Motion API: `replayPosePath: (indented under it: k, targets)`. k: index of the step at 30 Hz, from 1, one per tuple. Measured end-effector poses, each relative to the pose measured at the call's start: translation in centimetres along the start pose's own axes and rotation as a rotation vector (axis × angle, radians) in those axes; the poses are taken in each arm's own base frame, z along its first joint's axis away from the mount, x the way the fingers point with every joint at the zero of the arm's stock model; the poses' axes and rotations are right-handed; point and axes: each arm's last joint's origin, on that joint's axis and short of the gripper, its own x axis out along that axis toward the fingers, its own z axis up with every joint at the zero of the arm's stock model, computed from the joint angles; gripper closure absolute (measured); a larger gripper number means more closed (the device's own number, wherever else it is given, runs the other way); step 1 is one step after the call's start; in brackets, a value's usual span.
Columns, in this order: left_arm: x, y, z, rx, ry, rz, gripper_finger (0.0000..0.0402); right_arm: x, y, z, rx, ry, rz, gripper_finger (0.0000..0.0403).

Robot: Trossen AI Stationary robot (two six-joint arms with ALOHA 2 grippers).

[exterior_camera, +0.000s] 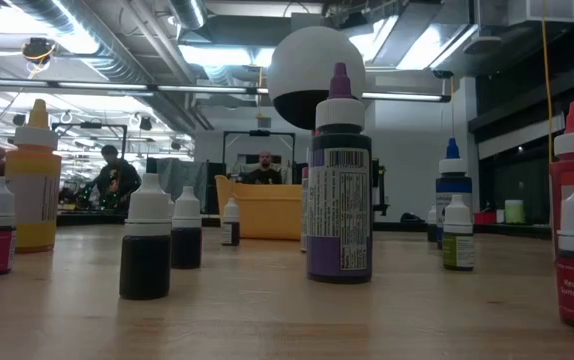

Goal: Pick & Place food coloring
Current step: Put the left small light blue food coloring bottle into the yellow bin

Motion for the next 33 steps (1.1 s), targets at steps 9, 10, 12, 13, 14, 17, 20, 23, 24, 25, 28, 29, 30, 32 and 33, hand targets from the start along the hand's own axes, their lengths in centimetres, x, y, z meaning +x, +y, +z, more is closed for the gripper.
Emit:
replayPosePath:
  k: [9, 10, 12, 13, 14, 17, 20, 23, 24, 25, 28, 29, 30, 32, 33]
  targets:
    - [-0.5, 0.0, 0.0, -0.003, 0.013, -0.008, 0.0333, 0.0, 0.0, -0.2, -0.002, 0.024, -0.005, 0.0170]
    - [-1.0, 0.0, 0.0, -0.003, 0.021, -0.001, 0.0333, -0.1, 0.0, -0.3, -0.012, 0.042, -0.006, 0.0167]
    - [-2.8, 0.2, 0.4, 0.001, 0.058, 0.046, 0.0333, -0.3, 0.0, -0.3, -0.049, 0.086, -0.007, 0.0163]
    - [-3.9, 0.4, 0.6, 0.004, 0.080, 0.082, 0.0333, -0.5, 0.1, -0.1, -0.072, 0.110, -0.006, 0.0163]
    - [-4.8, 0.5, 0.7, 0.008, 0.107, 0.119, 0.0333, -0.8, 0.2, 0.2, -0.092, 0.131, -0.005, 0.0162]
    - [-6.3, 0.8, 0.7, 0.005, 0.154, 0.186, 0.0334, -1.9, 0.4, 1.4, -0.148, 0.191, -0.018, 0.0162]
    - [-5.9, 0.8, -0.1, -0.010, 0.233, 0.184, 0.0334, -3.1, 0.6, 2.7, -0.199, 0.235, -0.048, 0.0162]
    - [-3.3, 0.7, -2.5, -0.007, 0.375, 0.148, 0.0334, -4.2, 0.8, 4.1, -0.227, 0.254, -0.079, 0.0162]
    - [-2.1, 0.6, -3.7, -0.002, 0.424, 0.130, 0.0334, -4.6, 0.8, 4.5, -0.236, 0.258, -0.088, 0.0162]
    - [-0.7, 0.5, -5.0, 0.007, 0.464, 0.107, 0.0334, -4.9, 0.9, 4.8, -0.248, 0.263, -0.090, 0.0162]
    - [2.9, 0.2, -9.2, 0.009, 0.488, 0.028, 0.0334, -5.6, 1.0, 5.4, -0.252, 0.282, -0.107, 0.0162]
    - [3.7, 0.4, -10.6, 0.005, 0.486, 0.012, 0.0334, -5.9, 1.1, 5.6, -0.251, 0.291, -0.110, 0.0162]
    - [4.5, 0.6, -12.0, 0.002, 0.477, 0.007, 0.0334, -6.1, 1.1, 5.6, -0.250, 0.302, -0.110, 0.0162]
    - [5.7, 1.5, -14.6, 0.001, 0.461, 0.038, 0.0334, -6.4, 1.2, 5.6, -0.247, 0.328, -0.108, 0.0162]
    - [6.1, 2.1, -16.0, 0.004, 0.471, 0.060, 0.0334, -6.5, 1.2, 5.6, -0.245, 0.339, -0.107, 0.0162]
